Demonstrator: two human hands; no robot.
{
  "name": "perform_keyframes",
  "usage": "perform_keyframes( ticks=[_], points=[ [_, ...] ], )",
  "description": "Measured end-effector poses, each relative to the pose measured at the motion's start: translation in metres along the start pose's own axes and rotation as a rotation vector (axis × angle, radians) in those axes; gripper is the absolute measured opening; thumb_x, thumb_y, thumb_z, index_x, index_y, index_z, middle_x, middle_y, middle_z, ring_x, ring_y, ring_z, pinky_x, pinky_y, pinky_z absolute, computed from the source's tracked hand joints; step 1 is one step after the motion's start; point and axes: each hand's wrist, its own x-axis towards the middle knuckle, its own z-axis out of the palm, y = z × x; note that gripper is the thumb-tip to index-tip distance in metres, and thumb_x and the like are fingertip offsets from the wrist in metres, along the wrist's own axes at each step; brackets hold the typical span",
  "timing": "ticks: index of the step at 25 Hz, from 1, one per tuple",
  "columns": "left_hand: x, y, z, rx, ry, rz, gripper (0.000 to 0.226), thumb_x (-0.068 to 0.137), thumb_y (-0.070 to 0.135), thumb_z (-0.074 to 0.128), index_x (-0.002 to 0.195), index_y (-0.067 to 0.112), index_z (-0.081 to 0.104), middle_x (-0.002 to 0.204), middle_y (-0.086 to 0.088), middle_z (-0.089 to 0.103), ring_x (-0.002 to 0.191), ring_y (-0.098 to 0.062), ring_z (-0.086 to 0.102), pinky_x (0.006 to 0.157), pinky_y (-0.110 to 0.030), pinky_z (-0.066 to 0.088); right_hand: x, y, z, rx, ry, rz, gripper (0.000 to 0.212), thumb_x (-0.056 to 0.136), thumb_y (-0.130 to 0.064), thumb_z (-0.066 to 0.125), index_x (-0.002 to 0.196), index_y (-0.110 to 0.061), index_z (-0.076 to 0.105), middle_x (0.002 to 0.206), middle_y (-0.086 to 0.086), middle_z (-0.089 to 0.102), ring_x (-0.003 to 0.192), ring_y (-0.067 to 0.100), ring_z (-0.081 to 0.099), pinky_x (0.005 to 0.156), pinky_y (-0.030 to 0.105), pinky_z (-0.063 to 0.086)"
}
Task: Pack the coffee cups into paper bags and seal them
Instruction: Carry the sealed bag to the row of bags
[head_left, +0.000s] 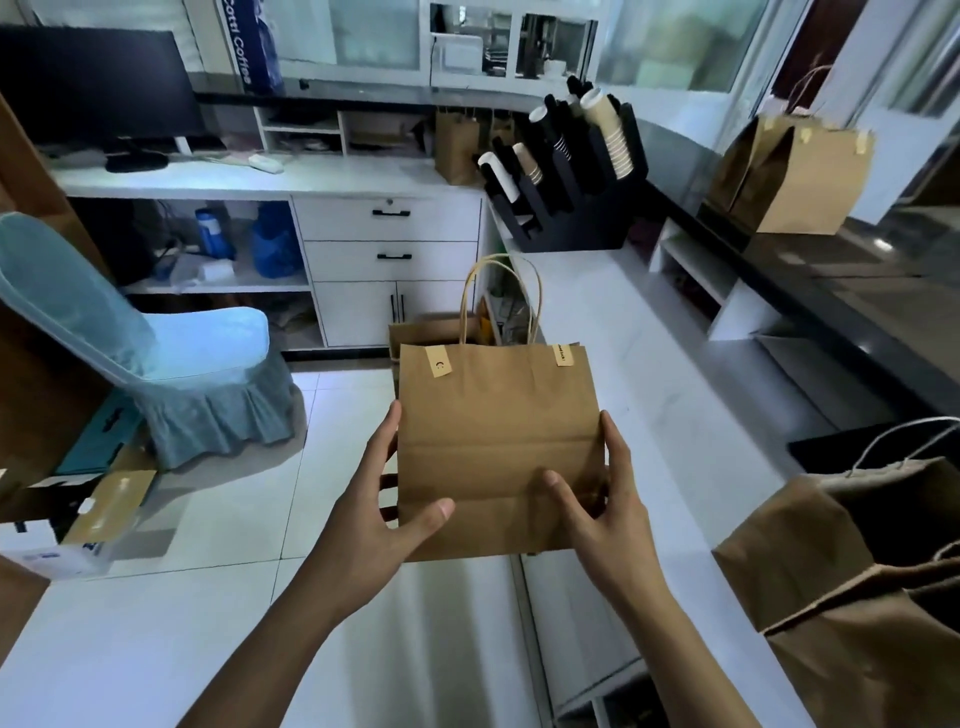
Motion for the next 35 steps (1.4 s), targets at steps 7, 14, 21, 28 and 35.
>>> perform_keyframes(
  ticks=[7, 14, 21, 28, 35],
  points=[
    [0.099, -0.005, 0.016, -0.014, -0.048, -0.003, 0.102, 0.078, 0.041, 0.079, 0.152, 0.063, 0.012, 0.14, 0.041, 0.038, 0.118, 0.014, 0.053, 0.083, -0.014, 0.055, 0.091, 0.018, 0.001, -0.002, 0.061, 0.029, 0.084, 0.09, -0.043, 0.074, 0.151, -0.061, 0.019, 0.132, -0.014, 0.061, 0.094, 0.004, 0.066, 0.079, 0.036, 0.062],
    [0.218, -0.003, 0.04, 0.011, -0.052, -0.016, 0.1, 0.076, 0.045, 0.079, 0.149, 0.067, 0.013, 0.136, 0.044, 0.043, 0.121, 0.007, 0.055, 0.09, -0.023, 0.056, 0.21, 0.035, -0.003, 0.022, 0.062, 0.059, 0.084, 0.089, -0.047, 0.074, 0.149, -0.065, 0.017, 0.138, -0.014, 0.057, 0.108, 0.006, 0.064, 0.088, 0.044, 0.06],
    [0.326, 0.006, 0.071, -0.002, -0.054, -0.003, 0.101, 0.079, 0.039, 0.079, 0.151, 0.064, 0.013, 0.121, 0.055, 0.046, 0.122, 0.007, 0.054, 0.087, -0.019, 0.055, 0.317, 0.05, -0.02, 0.031, 0.062, 0.065, 0.084, 0.09, -0.047, 0.072, 0.15, -0.063, 0.015, 0.143, -0.014, 0.053, 0.118, 0.007, 0.059, 0.088, 0.025, 0.054],
    [0.404, 0.017, 0.103, -0.019, -0.094, 0.027, 0.098, 0.078, 0.041, 0.079, 0.145, 0.072, 0.015, 0.151, 0.028, 0.042, 0.136, 0.004, 0.044, 0.1, -0.026, 0.053, 0.387, 0.056, -0.048, 0.049, 0.122, 0.077, 0.085, 0.089, -0.048, 0.073, 0.151, -0.061, 0.017, 0.148, -0.02, 0.048, 0.128, 0.007, 0.054, 0.103, 0.038, 0.053],
    [0.494, 0.04, 0.16, -0.054, -0.211, 0.135, 0.093, 0.083, 0.034, 0.077, 0.149, 0.066, 0.019, 0.151, 0.036, 0.036, 0.135, 0.01, 0.04, 0.106, -0.031, 0.047, 0.446, 0.06, -0.098, 0.017, 0.313, 0.091, 0.081, 0.089, -0.056, 0.07, 0.154, -0.056, 0.022, 0.153, -0.027, 0.038, 0.138, -0.005, 0.041, 0.113, 0.037, 0.044]
  ],
)
